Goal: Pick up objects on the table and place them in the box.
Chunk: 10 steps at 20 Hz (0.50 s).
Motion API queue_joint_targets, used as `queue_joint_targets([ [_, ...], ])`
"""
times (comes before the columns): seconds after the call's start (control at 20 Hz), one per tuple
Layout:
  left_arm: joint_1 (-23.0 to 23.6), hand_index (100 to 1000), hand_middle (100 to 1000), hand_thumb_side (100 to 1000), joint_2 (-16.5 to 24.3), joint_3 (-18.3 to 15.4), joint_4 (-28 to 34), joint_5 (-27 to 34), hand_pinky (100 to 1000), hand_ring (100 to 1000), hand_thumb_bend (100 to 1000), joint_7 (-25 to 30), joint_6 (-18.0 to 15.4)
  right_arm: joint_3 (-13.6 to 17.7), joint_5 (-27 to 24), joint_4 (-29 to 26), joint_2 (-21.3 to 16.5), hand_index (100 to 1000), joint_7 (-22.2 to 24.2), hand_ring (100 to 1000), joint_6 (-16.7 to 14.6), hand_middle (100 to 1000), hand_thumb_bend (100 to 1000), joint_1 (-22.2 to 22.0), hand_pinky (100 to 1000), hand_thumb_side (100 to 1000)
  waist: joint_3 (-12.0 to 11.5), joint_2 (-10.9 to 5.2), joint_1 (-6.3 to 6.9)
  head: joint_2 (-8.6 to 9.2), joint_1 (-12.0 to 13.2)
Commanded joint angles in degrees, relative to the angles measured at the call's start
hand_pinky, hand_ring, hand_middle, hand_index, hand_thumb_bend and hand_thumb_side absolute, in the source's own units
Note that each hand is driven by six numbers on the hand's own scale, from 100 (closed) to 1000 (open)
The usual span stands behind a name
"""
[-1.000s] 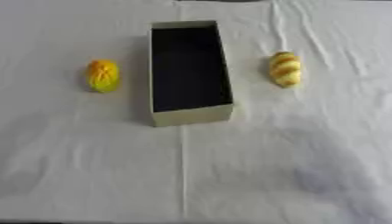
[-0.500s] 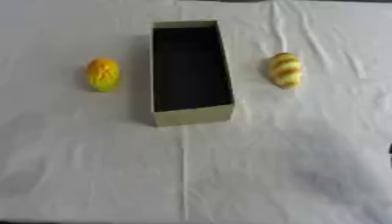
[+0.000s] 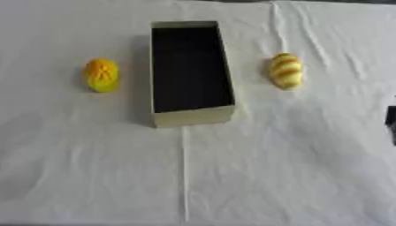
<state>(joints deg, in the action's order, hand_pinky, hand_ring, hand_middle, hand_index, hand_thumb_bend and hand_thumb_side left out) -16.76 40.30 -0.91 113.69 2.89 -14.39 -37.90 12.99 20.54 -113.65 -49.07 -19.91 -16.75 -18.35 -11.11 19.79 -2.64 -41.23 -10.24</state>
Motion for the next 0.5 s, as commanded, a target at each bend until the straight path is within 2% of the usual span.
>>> queue_joint_targets([
  [0.05,-1.0,839,718,539,1.8,-0.1,0.9,0.4,756,772,100,0.5,0.0,0.3,-2.2,-0.9,-5.4,839,2.0,863,5.2,588,100,1.5,871,273,-0.2,-0.69,0.04,0.57,-0.7],
  [0.25,-1.2,839,718,548,1.7,0.0,0.9,0.6,755,772,100,0.8,-0.1,-0.2,-4.6,-0.9,-7.8,838,4.4,868,10.2,592,100,4.4,874,297,-0.6,-0.33,-0.02,0.9,-1.6],
  [0.5,-1.8,839,718,554,1.6,0.4,0.9,0.9,755,772,100,1.3,0.0,-0.9,-7.7,-0.9,-10.3,848,7.2,877,14.0,610,100,8.0,878,317,-1.0,0.15,-0.32,1.18,-2.4],
])
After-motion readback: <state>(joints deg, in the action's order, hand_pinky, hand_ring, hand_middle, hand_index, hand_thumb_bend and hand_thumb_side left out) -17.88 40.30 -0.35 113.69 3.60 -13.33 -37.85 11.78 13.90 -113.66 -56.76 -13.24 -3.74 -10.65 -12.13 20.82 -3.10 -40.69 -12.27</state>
